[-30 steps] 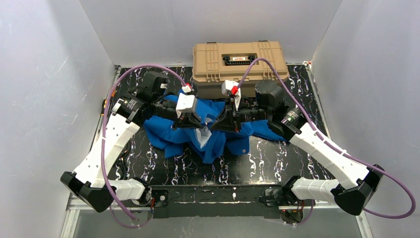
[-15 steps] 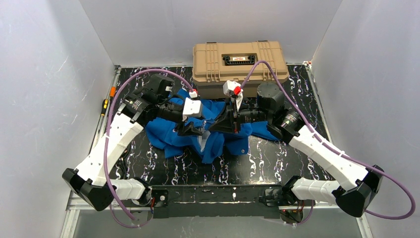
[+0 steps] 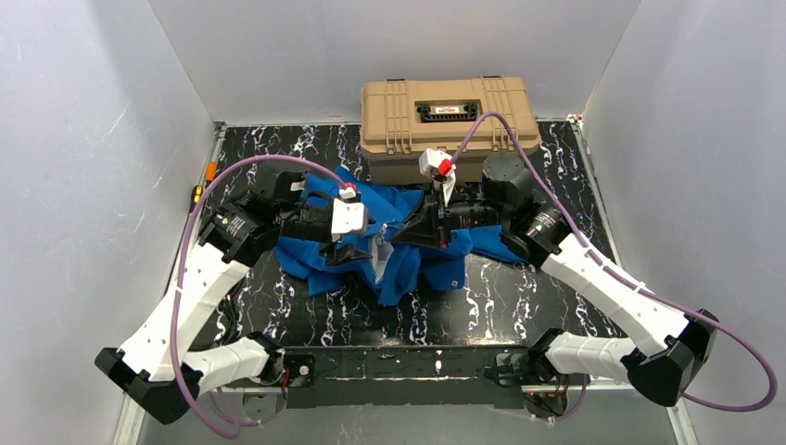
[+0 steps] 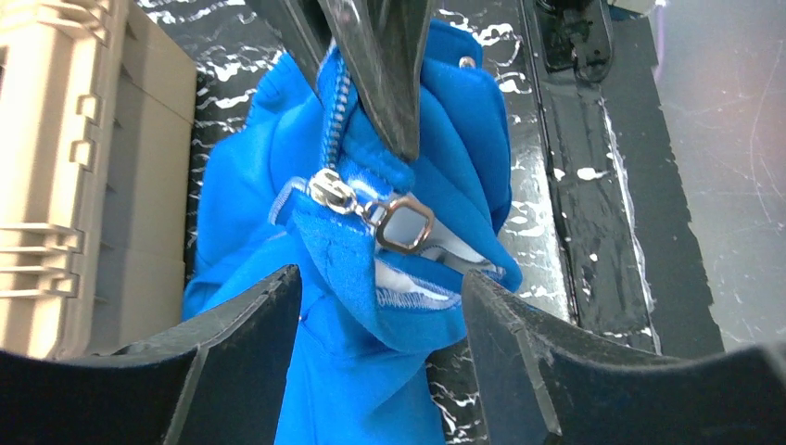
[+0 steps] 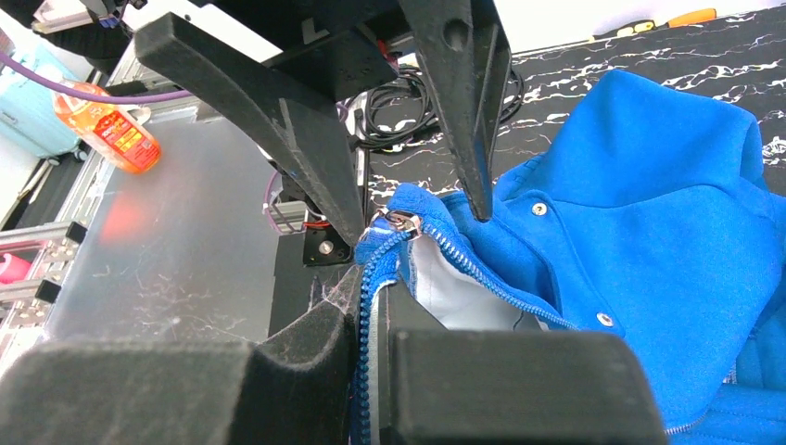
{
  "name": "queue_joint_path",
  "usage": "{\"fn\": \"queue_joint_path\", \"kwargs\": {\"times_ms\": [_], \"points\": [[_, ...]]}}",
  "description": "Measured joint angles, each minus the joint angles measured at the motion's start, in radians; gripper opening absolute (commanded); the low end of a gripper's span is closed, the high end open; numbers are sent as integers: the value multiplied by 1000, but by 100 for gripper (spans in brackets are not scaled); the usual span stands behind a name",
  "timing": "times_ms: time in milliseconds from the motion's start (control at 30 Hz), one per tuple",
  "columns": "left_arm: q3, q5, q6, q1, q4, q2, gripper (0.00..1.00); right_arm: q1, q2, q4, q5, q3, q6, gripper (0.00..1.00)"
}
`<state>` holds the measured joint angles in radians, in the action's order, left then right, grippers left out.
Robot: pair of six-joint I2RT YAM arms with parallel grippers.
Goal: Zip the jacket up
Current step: Insert the zipper into the jacket.
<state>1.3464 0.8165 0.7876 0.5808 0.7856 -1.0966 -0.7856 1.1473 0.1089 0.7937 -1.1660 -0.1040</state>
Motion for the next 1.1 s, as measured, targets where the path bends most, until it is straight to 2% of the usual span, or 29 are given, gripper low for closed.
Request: {"fn": "queue_joint_path", "kwargs": {"times_ms": [233, 500, 1100], "points": [[-45, -54, -69, 28, -137, 31, 55, 1, 6, -2, -1, 0, -7, 1], [-84, -96, -68, 31, -179, 43, 47, 4, 6, -4, -6, 0, -18, 1], [-94, -129, 41, 84, -180, 85, 6, 8, 6, 9, -25, 0, -36, 1]]}}
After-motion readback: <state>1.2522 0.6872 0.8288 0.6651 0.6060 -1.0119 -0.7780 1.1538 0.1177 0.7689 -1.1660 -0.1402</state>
